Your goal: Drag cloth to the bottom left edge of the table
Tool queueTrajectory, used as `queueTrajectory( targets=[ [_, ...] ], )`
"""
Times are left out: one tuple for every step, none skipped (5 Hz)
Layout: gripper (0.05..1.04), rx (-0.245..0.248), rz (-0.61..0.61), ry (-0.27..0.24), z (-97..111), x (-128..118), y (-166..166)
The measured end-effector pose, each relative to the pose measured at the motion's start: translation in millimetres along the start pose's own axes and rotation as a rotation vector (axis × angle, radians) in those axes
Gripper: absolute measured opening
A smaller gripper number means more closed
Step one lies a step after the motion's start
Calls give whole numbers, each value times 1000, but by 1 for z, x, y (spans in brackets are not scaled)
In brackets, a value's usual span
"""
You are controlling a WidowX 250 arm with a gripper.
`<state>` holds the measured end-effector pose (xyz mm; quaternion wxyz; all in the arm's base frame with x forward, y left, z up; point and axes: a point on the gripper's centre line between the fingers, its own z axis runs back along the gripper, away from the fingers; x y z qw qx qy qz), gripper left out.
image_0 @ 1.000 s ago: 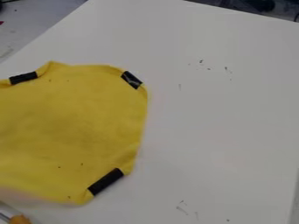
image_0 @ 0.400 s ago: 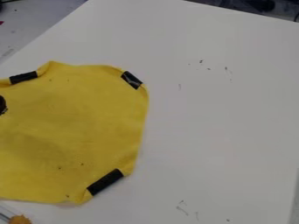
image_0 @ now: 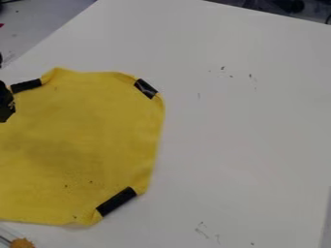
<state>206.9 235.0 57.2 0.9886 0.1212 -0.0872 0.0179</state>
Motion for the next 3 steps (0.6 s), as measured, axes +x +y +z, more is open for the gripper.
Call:
queueTrajectory(
  targets=[
    [1001, -2, 3, 4, 0, -1, 0],
    [1001, -3, 3, 5, 0, -1, -1],
    [1001, -3, 3, 5, 0, -1, -1]
  ],
)
